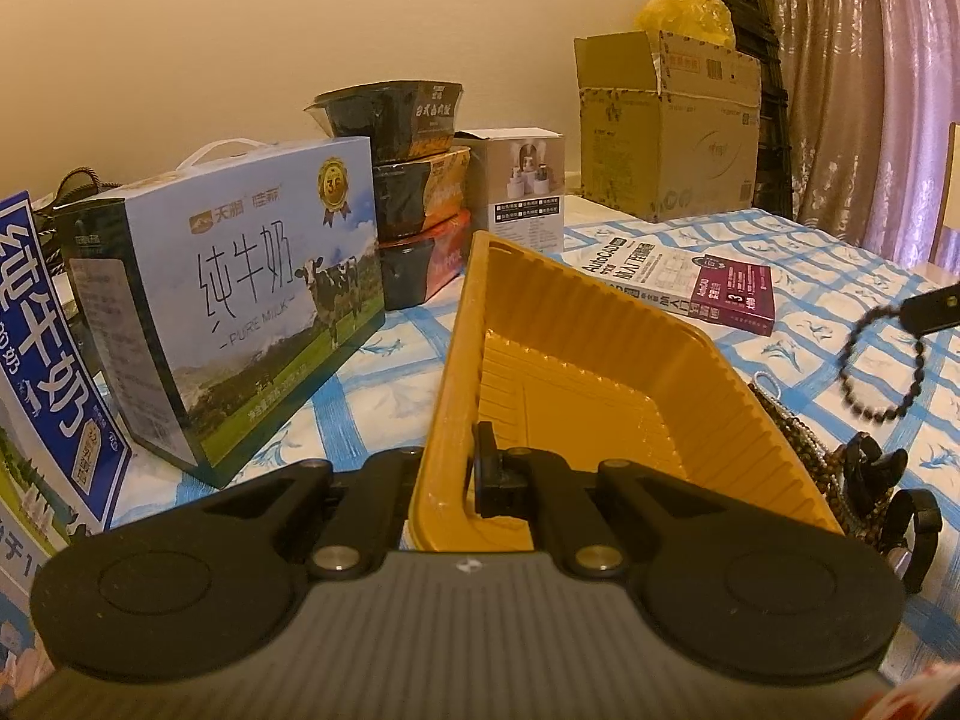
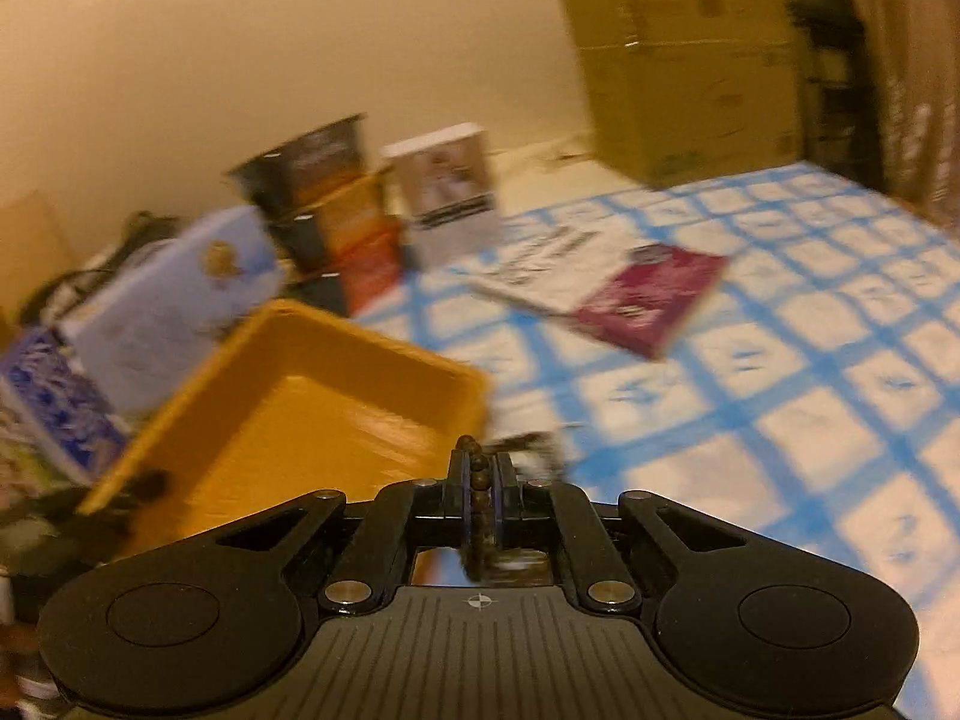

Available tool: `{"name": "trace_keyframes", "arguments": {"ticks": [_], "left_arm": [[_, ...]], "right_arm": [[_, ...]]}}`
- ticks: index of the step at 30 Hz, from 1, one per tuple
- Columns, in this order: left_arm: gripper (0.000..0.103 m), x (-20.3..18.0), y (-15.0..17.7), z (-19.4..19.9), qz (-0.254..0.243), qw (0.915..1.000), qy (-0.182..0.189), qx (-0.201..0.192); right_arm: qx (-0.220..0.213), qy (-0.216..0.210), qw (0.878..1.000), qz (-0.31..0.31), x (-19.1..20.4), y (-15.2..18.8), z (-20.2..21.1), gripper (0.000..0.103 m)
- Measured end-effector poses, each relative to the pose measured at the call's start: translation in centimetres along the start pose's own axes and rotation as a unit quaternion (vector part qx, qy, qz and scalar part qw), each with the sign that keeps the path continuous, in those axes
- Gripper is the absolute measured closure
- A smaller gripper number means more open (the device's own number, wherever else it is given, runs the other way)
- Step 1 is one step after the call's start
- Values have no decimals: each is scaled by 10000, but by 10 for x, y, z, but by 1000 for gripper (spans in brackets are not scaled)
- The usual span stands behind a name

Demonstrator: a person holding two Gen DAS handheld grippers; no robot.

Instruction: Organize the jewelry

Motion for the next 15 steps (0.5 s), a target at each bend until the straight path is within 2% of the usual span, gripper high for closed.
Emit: {"name": "trace_keyframes", "arguments": {"ticks": [5,8,12,15], "left_arm": [[99,1,-1,-1,-2,10000,25,-10],[99,1,-1,-1,1,10000,39,-20],[99,1,-1,-1,-8,10000,44,-11],[99,2,-1,-1,0,10000,41,-6]], "right_arm": [[360,-490,9981,130,48,18,-22,97],[535,-588,9967,183,66,32,-37,97],[545,-633,9964,106,76,38,-52,96],[421,-623,9971,89,75,32,-48,88]]}}
Point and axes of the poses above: each gripper's, at about its wrist camera, not at the fingertips, and z roughly against the way its jaws point, x to its left, y to its underside, the point moved 8 cm from there along -z, roughly the way its jaws point, and after that the axes turned 8 degrees about y, right-handed, at the moved point
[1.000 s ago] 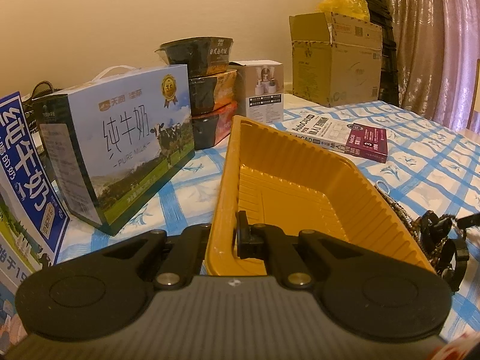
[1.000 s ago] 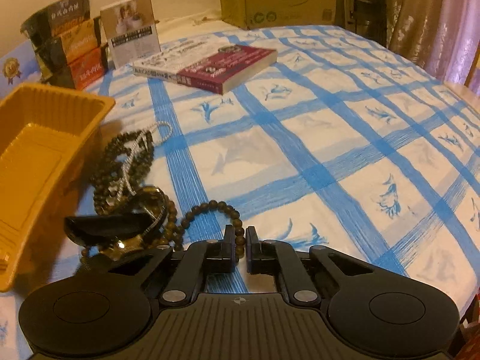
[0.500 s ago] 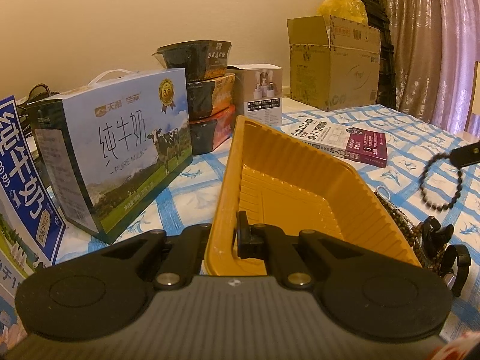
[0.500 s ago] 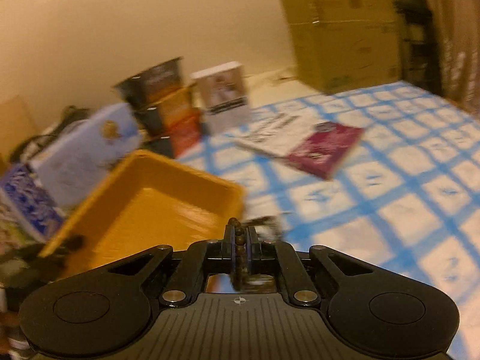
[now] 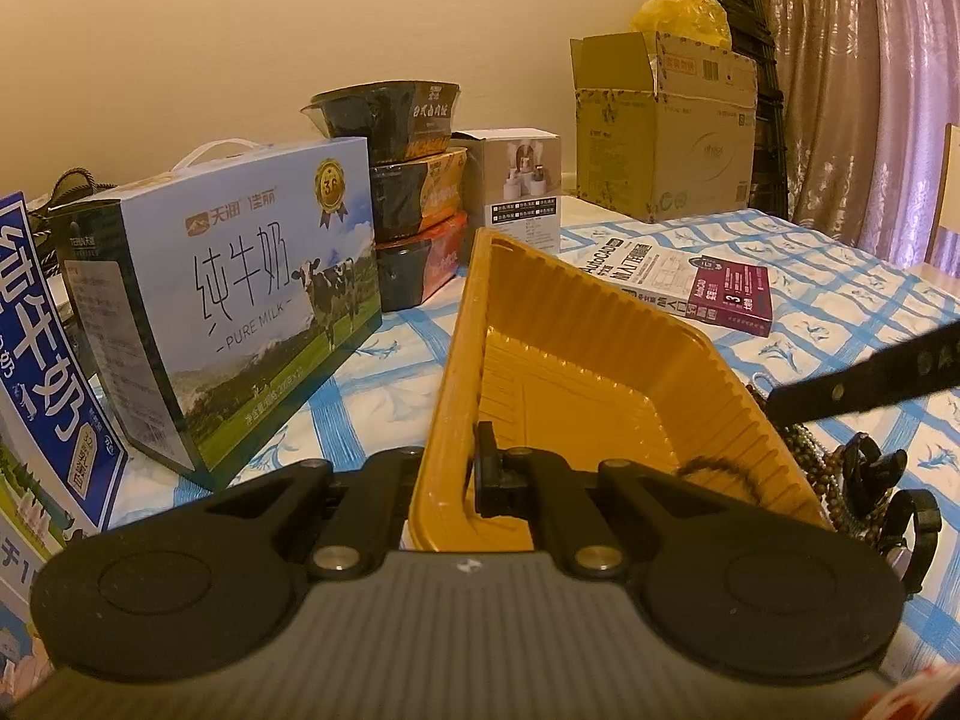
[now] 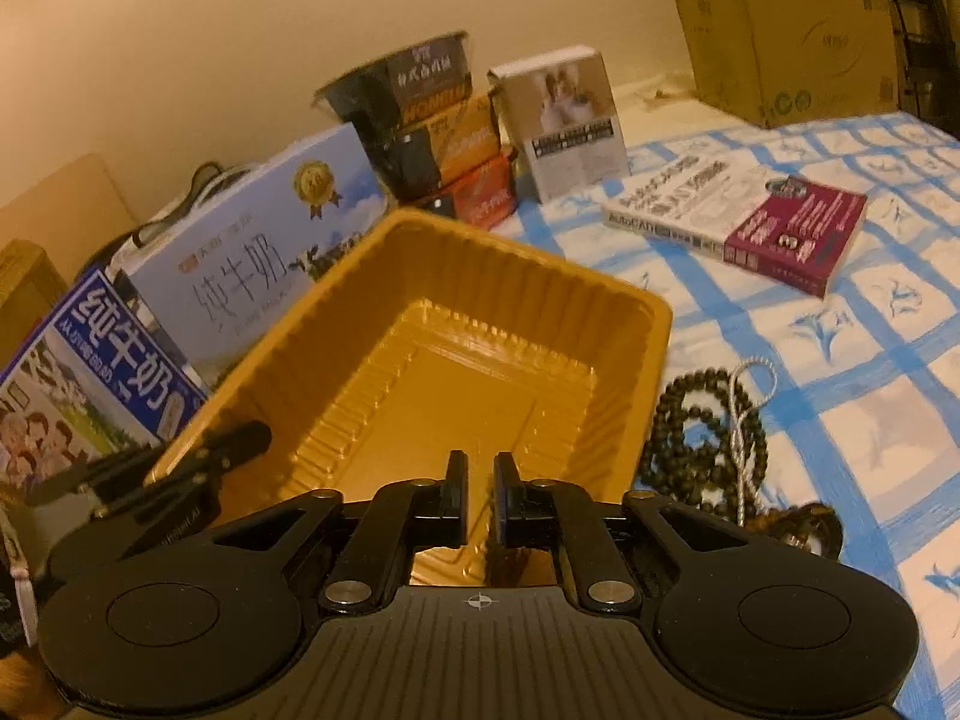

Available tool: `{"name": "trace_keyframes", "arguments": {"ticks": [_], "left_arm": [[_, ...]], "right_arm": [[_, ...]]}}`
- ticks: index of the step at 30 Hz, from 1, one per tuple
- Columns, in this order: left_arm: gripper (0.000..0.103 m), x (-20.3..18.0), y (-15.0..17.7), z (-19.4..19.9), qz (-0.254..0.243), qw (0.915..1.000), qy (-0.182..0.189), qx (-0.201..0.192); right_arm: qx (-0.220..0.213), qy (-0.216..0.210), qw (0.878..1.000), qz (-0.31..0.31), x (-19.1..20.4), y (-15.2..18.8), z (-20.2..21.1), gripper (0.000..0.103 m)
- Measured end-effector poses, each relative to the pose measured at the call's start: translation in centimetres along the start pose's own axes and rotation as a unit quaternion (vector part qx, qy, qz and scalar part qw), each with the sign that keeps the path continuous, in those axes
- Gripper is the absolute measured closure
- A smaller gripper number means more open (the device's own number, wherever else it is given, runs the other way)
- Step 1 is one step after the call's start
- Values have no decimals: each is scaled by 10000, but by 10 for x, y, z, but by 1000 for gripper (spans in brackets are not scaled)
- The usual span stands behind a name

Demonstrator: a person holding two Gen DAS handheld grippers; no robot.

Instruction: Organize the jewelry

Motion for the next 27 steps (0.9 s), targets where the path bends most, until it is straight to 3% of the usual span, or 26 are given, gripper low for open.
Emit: {"name": "trace_keyframes", "arguments": {"ticks": [2,3,11,17,20,27], "left_arm": [[99,0,0,0,7,10000,-3,2],[99,0,1,0,16,10000,0,-4],[99,0,2,1,54,10000,0,5],[99,2,3,4,44,10000,-18,25],[99,1,5,6,61,10000,-32,43],[99,2,6,7,61,9999,-49,66]], "right_arm": [[-92,-24,10000,-30,-3,-3,10,66],[-161,-15,9998,-83,-6,-5,17,63],[-390,846,9943,-523,-82,-1,68,62],[-71,1552,9842,-848,-145,24,84,62],[176,1552,9844,-806,-147,42,83,62],[592,1128,9895,-677,-111,71,65,62]]}}
Point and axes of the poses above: each gripper's, at about its wrist camera, not at the fingertips, and z roughly against the way its jaws point, x to its left, y to its underside, the point moved 8 cm from there along -z, roughly the way its jaws point, and after that the axes turned 8 degrees about y, right-handed, at the moved point
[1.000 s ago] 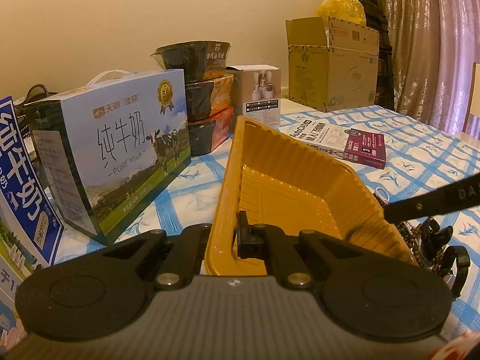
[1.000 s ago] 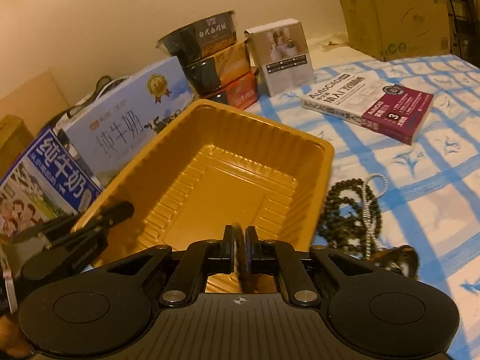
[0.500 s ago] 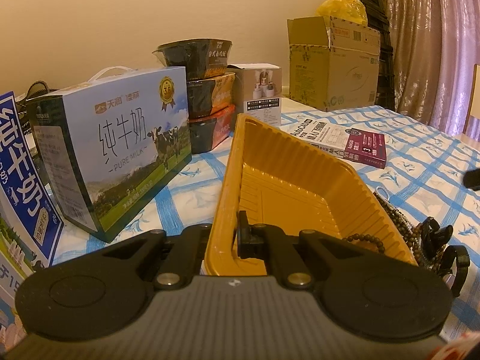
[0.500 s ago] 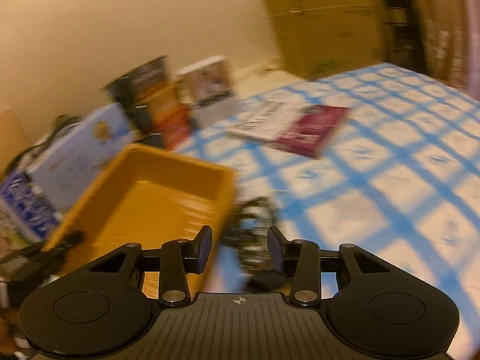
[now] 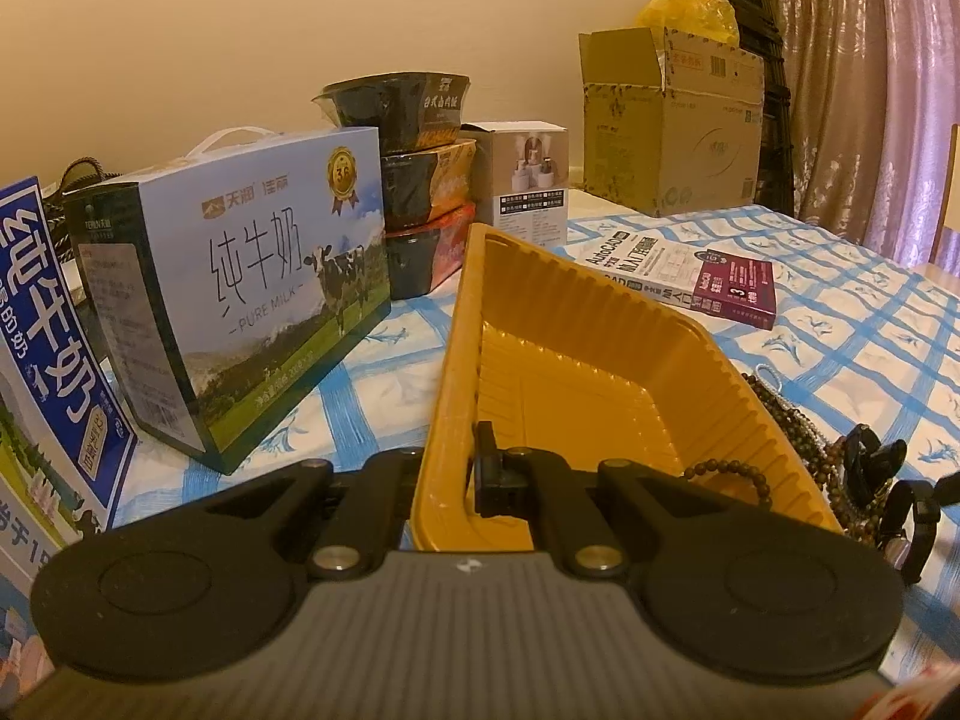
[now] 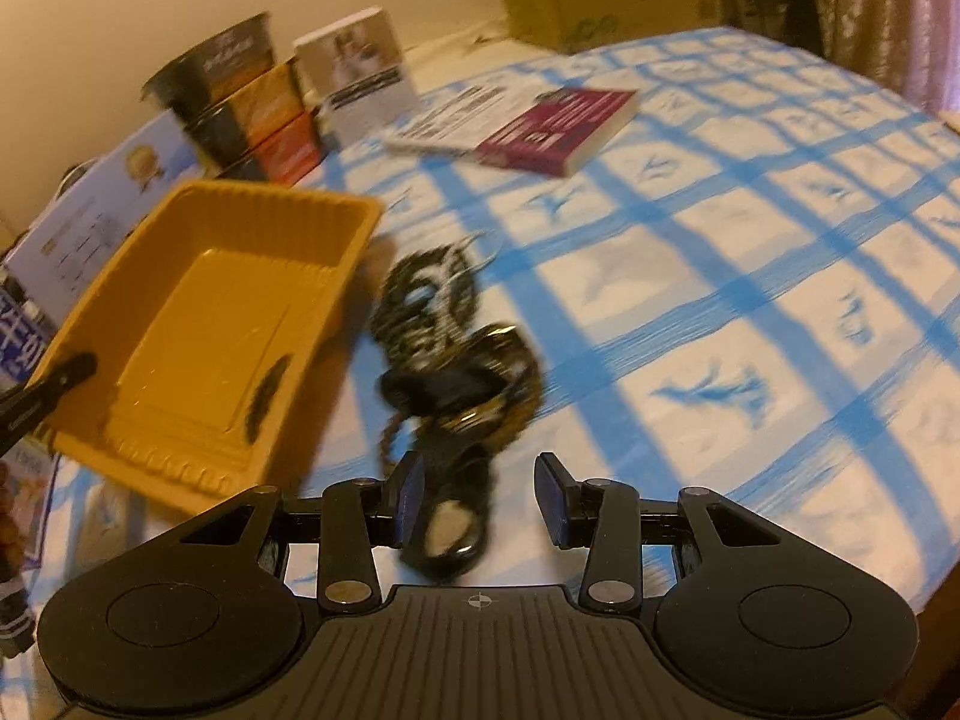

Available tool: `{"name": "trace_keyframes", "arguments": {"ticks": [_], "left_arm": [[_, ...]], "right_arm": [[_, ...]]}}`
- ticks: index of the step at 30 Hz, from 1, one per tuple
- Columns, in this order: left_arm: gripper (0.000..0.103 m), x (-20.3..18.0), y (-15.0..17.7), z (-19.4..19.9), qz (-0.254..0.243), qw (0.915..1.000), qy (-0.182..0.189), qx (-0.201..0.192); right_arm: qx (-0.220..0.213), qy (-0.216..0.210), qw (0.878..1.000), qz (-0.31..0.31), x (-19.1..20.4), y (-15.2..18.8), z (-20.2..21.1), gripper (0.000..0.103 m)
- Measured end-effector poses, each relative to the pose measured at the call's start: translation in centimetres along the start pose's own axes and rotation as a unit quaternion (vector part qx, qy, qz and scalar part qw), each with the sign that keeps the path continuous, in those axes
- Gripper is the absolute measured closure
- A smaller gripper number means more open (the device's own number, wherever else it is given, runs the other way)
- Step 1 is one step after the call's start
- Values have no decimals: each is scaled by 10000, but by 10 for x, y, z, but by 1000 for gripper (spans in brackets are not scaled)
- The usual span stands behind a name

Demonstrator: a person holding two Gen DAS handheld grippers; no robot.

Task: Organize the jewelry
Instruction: 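Grasp the black watch with the right gripper and lift it, then lower the black watch into the orange tray and open the right gripper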

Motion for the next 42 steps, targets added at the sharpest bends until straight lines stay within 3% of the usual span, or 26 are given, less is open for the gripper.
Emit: {"name": "trace_keyframes", "arguments": {"ticks": [10,12,17,23,30,37,42], "left_arm": [[99,2,-1,1,16,10000,-2,12],[99,2,-1,1,11,10000,1,9],[99,1,-2,1,8,10000,10,-9],[99,-1,-4,0,-1,10000,22,-28],[99,-1,-4,0,-1,10000,17,-32],[99,-1,-4,0,6,10000,19,-22],[99,-1,-4,0,1,10000,12,-10]], "right_arm": [[229,-7,9997,15,21,4,-23,63],[196,31,9998,39,22,1,-24,76],[82,64,9996,263,28,-3,-21,81],[-76,-180,9988,449,45,-11,1,82],[-487,-826,9931,669,88,-40,32,82],[-478,-1240,9862,988,144,-46,9,82],[-265,-1238,9844,1221,169,-35,-22,82]]}}
Point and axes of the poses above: each gripper's, at about its wrist camera, not at the fingertips, and z roughly against the way its jaws point, x to its left, y to its underside, the point moved 8 cm from there along -z, roughly the way its jaws point, and after that the axes turned 8 degrees about y, right-handed, at the moved point
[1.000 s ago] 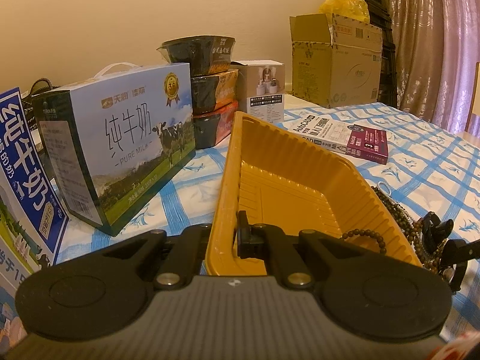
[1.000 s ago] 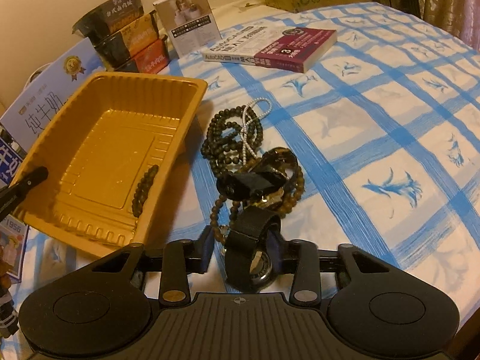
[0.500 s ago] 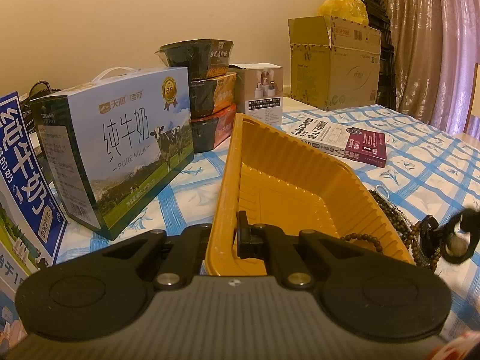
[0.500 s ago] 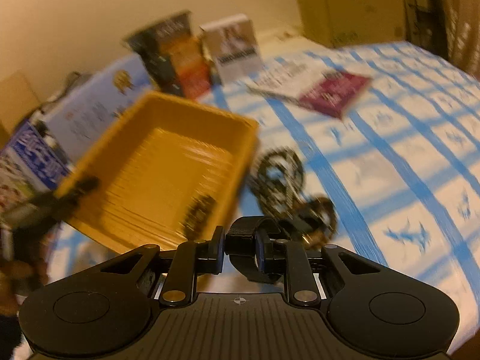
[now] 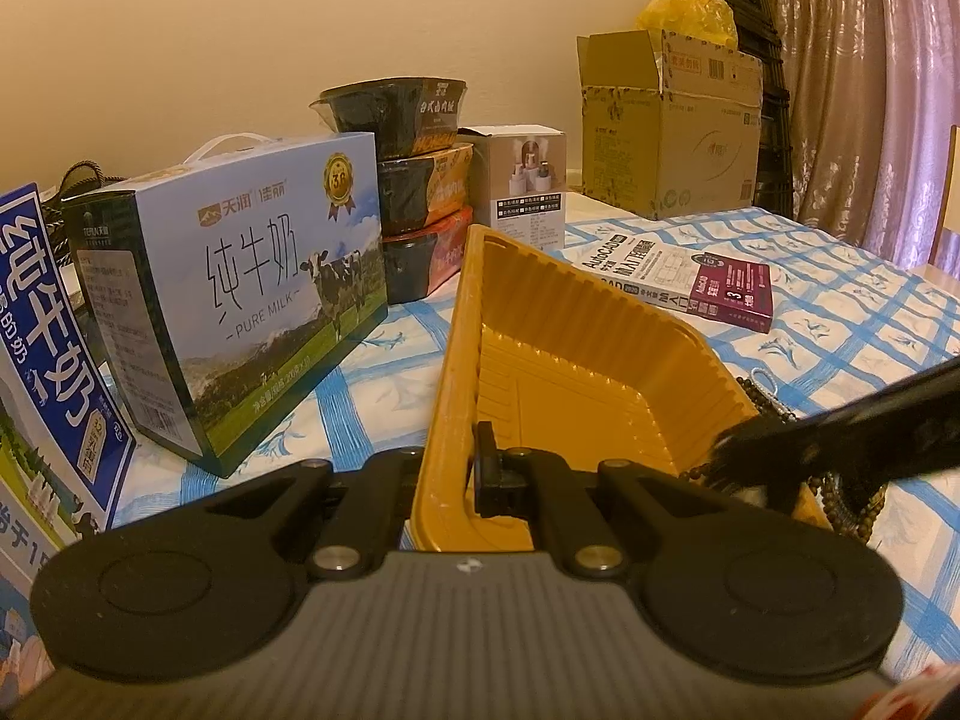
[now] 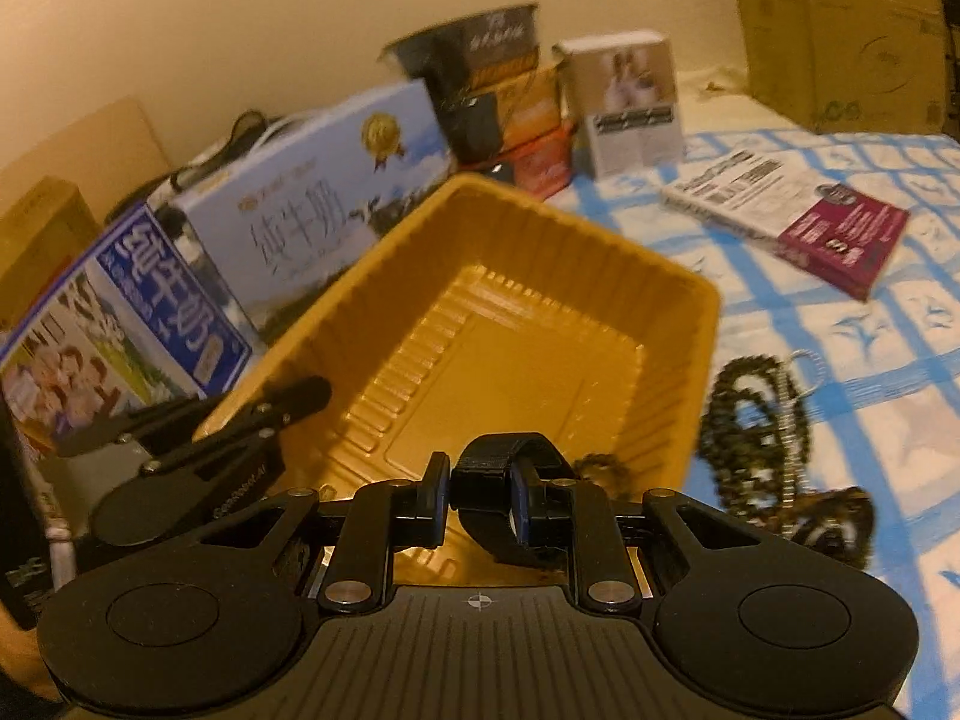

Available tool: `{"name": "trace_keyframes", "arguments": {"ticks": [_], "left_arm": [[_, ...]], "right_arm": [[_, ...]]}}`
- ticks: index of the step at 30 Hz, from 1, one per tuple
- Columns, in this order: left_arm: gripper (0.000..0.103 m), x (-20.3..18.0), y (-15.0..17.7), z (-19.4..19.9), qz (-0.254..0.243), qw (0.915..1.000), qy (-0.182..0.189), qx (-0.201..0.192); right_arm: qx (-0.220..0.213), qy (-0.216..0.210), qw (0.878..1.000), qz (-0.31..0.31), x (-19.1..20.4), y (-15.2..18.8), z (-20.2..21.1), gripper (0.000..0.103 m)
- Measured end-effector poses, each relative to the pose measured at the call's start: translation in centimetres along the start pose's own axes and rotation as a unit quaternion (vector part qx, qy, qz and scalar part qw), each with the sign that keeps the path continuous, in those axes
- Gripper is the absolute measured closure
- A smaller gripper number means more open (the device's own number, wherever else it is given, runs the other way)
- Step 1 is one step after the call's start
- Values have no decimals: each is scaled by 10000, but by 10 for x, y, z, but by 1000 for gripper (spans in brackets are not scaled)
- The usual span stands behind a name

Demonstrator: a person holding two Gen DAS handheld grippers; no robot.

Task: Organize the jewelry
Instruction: 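Lower the black watch into the orange tray and open the right gripper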

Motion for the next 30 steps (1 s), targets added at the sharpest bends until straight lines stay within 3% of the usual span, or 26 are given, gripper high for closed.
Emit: {"name": "trace_keyframes", "arguments": {"ticks": [6,16,22,30], "left_arm": [[99,0,1,0,11,10000,-6,17],[99,-1,4,1,33,10000,-15,17],[99,-1,4,0,64,10000,-12,7],[99,0,4,-1,52,10000,-34,21]], "right_arm": [[94,103,9999,73,3,6,-19,82],[-606,-19,9981,-119,-5,-24,17,70],[-525,429,9972,-309,-52,3,52,69],[-50,1344,9880,-762,-129,56,75,67]]}}
Point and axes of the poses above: each gripper's, at about its wrist camera, not at the fingertips, and z roughly against the way its jaws point, x to its left, y to its underside, the point moved 8 cm from there along -z, roughly the way its jaws point, and after that the axes turned 8 degrees about y, right-handed, at the moved point
